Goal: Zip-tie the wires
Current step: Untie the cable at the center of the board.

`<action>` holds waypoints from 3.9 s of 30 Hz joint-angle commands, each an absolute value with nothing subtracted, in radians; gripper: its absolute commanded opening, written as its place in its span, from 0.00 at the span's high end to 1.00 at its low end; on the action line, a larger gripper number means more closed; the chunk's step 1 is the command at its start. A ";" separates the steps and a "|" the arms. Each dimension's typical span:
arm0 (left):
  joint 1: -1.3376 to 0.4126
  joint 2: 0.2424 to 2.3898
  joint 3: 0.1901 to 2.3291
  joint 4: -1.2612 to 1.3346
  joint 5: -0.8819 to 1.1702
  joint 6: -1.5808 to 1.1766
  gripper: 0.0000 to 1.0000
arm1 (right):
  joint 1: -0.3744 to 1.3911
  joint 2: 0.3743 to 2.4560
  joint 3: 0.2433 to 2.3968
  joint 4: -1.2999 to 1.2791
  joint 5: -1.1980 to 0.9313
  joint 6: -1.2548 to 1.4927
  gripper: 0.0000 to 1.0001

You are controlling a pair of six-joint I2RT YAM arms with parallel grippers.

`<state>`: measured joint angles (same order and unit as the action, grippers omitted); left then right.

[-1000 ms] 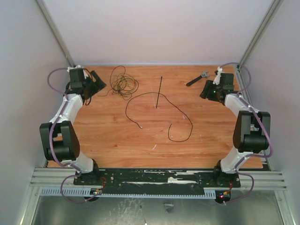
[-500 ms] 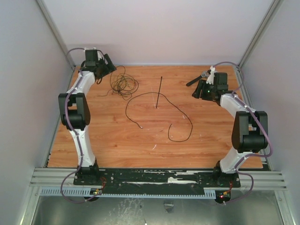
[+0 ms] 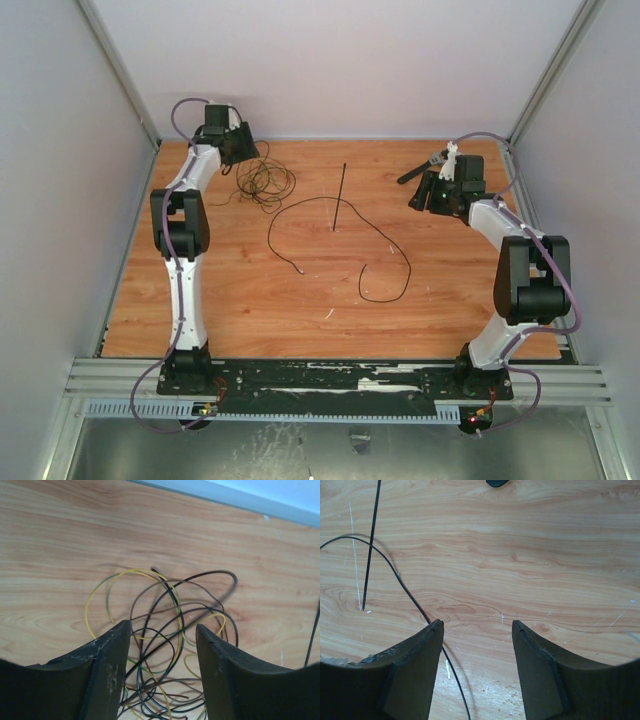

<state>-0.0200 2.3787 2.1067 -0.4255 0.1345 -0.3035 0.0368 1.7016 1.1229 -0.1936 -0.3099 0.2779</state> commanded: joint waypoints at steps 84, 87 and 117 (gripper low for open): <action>0.470 1.665 2.093 0.800 0.579 -1.679 1.00 | 0.702 2.730 2.424 0.415 -0.461 0.209 0.21; 0.463 1.657 2.081 0.824 0.582 -1.701 1.00 | 0.727 2.756 2.426 0.447 -0.418 0.178 0.22; 0.414 1.519 1.929 1.000 0.607 -1.834 1.00 | 0.791 2.847 2.448 0.706 -0.342 0.192 0.37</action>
